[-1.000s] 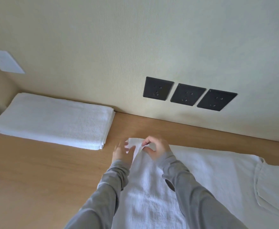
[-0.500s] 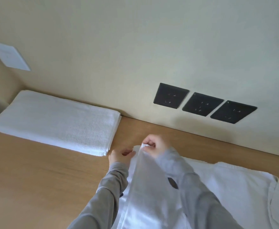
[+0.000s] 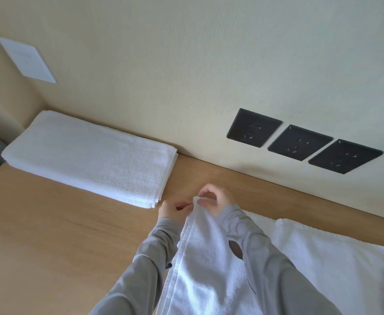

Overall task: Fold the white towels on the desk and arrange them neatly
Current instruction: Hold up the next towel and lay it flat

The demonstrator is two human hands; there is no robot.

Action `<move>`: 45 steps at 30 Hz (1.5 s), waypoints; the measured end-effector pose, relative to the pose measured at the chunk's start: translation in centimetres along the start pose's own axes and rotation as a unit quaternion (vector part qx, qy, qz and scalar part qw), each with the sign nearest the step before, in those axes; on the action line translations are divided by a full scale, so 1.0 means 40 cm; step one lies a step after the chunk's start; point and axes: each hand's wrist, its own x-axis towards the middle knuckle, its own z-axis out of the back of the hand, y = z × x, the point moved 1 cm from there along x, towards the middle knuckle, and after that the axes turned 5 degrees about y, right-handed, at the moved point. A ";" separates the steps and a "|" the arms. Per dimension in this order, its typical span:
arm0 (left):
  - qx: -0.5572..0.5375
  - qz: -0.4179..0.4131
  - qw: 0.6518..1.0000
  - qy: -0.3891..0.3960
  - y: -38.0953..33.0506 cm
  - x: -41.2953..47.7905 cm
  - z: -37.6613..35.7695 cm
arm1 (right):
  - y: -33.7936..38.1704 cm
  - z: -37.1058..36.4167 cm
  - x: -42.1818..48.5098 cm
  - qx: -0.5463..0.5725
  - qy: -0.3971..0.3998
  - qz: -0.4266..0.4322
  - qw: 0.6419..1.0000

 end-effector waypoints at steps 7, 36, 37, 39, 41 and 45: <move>0.085 0.104 0.991 -0.014 -0.035 0.016 -0.030 | 0.019 0.038 -0.079 -0.034 -0.011 0.000 0.999; -0.172 0.122 0.975 0.064 -0.028 0.010 -0.013 | 0.095 0.148 -0.155 0.133 0.257 0.006 0.957; -0.178 0.123 0.974 0.065 -0.032 0.008 -0.012 | 0.094 0.147 -0.138 0.116 0.240 -0.003 0.964; -0.187 0.122 0.973 0.065 -0.033 0.006 -0.012 | 0.074 0.110 -0.066 0.022 0.148 -0.046 0.988; -0.196 0.116 0.972 0.063 -0.031 0.003 -0.010 | 0.053 0.055 0.001 -0.045 0.106 -0.079 0.990; -0.198 0.094 0.974 0.065 -0.019 0.000 -0.005 | -0.008 0.003 0.042 -0.019 0.050 -0.085 0.995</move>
